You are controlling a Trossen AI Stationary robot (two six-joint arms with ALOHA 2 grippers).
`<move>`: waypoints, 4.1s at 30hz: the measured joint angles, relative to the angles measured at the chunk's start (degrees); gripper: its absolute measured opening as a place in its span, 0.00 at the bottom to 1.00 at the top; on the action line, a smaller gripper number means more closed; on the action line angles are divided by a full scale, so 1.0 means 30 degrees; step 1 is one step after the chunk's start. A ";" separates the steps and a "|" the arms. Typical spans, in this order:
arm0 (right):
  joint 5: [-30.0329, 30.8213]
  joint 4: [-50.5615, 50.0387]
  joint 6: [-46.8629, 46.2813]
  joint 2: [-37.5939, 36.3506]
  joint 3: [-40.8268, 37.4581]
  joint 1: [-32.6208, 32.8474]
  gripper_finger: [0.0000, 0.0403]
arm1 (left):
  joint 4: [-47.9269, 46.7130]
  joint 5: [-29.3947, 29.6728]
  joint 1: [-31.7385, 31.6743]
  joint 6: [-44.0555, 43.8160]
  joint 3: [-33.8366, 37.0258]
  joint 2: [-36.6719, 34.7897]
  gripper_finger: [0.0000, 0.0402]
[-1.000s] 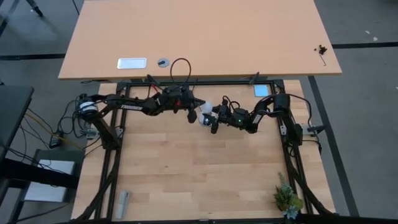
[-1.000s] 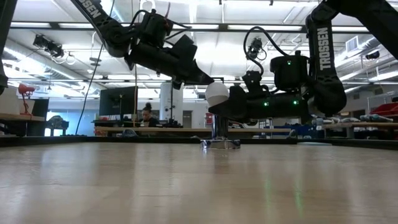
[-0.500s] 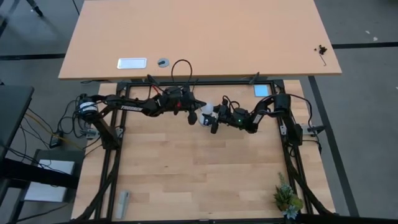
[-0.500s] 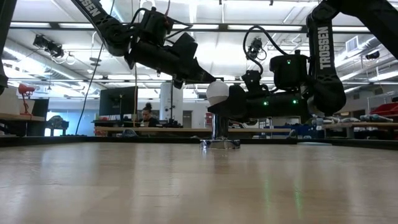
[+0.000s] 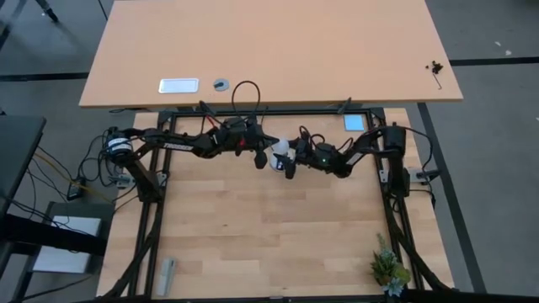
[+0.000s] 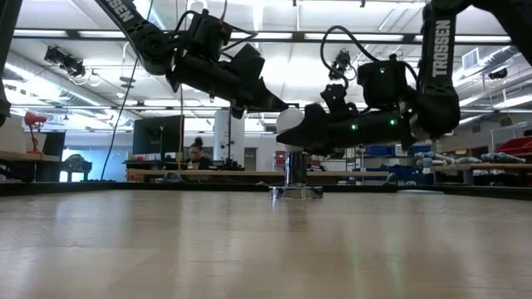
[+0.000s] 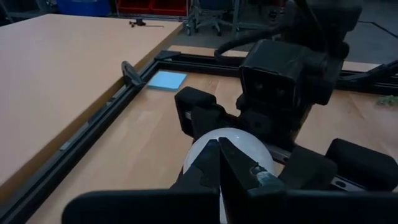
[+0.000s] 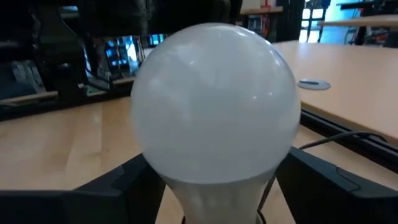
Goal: Screw lightbulb
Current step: Insert the lightbulb into the lamp
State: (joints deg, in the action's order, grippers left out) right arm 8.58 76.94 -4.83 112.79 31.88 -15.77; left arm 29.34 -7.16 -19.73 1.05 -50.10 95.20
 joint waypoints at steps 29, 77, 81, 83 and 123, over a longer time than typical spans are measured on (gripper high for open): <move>-0.0386 -1.2540 0.0760 -0.8012 0.0015 0.0000 0.78 | -0.0692 -0.0022 0.0022 0.0141 -0.0892 0.0073 0.00; -0.0197 -1.4793 0.1153 -0.8012 0.0022 0.0233 0.66 | -0.2142 0.2421 0.0495 -0.0652 0.0295 -0.0755 0.00; -0.0197 -1.5045 0.1180 -0.8584 0.0022 0.0233 0.63 | -0.1415 0.2157 0.0510 -0.0732 0.0281 -0.0743 0.00; -0.0197 -1.5519 0.1186 -0.9055 0.0022 0.0233 0.62 | -0.1313 0.2164 0.0505 -0.0853 0.0281 -0.0743 0.00; 0.0332 -2.0348 -0.1332 -1.1860 0.0029 -0.0188 0.06 | -0.2801 0.2507 0.0925 -0.0572 0.0266 -0.1348 0.00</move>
State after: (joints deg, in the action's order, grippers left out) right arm 9.58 15.89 -8.82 77.21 31.97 -16.33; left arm 20.94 0.36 -16.95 -0.67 -49.30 91.15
